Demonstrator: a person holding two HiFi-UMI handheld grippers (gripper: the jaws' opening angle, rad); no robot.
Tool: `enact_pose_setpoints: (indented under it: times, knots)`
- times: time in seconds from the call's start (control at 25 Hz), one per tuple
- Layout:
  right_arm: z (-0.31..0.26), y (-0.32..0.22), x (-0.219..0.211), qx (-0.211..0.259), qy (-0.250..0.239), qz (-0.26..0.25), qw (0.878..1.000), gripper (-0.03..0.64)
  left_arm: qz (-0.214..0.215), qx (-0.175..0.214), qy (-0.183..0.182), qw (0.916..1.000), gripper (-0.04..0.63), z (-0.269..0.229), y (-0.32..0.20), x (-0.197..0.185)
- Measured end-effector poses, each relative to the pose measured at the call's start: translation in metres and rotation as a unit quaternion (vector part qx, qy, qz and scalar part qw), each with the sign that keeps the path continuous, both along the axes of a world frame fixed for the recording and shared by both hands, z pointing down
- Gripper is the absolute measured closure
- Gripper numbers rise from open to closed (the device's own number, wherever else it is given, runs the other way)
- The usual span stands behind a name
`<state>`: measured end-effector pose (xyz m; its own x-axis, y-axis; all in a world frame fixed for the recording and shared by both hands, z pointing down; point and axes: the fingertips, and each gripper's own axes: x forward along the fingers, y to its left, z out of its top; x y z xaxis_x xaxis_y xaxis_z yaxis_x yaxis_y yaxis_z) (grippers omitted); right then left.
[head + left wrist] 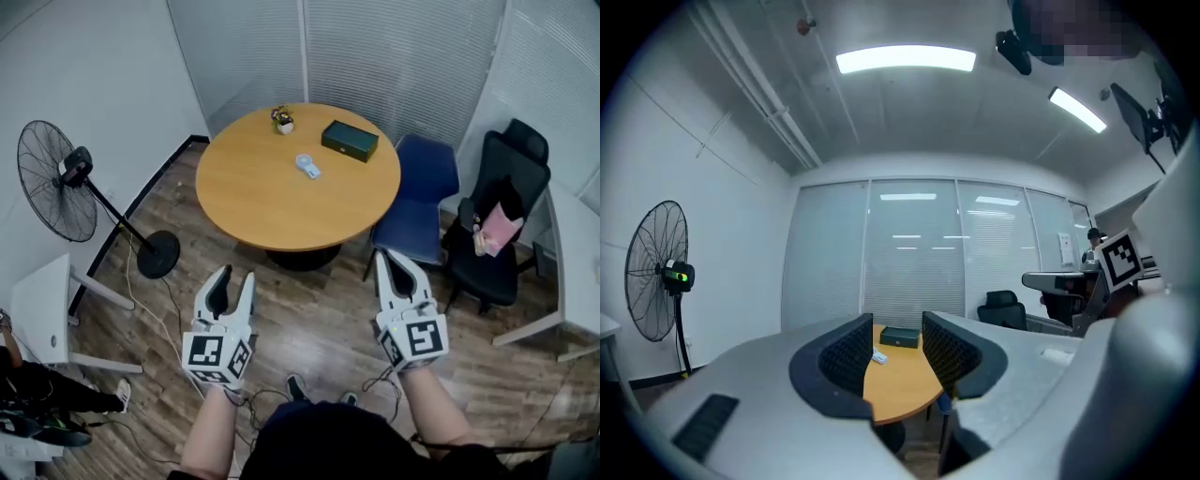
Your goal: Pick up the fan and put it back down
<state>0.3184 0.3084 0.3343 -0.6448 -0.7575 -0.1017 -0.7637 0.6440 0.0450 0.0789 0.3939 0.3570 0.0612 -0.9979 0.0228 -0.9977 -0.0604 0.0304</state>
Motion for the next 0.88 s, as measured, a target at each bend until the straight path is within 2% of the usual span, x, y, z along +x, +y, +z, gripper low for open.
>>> enact_pose_setpoints:
  times: [0.16, 0.24, 0.4, 0.6, 0.88]
  knots:
    - [-0.01, -0.01, -0.026, -0.006, -0.008, 0.003, 1.0, 0.469, -0.001, 0.019, 0.002, 0.9998, 0.433, -0.006, -0.008, -0.037]
    - [-0.015, -0.013, -0.043, -0.001, -0.004, 0.003, 1.0, 0.428, 0.002, 0.023, 0.005, 0.9997, 0.433, -0.005, -0.013, -0.055]
    - [-0.015, -0.016, -0.07, 0.002, 0.005, 0.01, 1.0, 0.42, 0.016, 0.024, 0.012, 0.9995, 0.428, 0.0, -0.021, -0.079]
    - [-0.002, -0.023, -0.095, -0.01, 0.019, 0.013, 1.0, 0.416, 0.024, 0.011, 0.01, 0.9996, 0.376, 0.016, -0.024, -0.105]
    - [0.018, -0.057, -0.121, -0.032, 0.028, 0.009, 0.999, 0.41, 0.021, -0.022, 0.043, 0.9986, 0.373, 0.049, -0.052, -0.129]
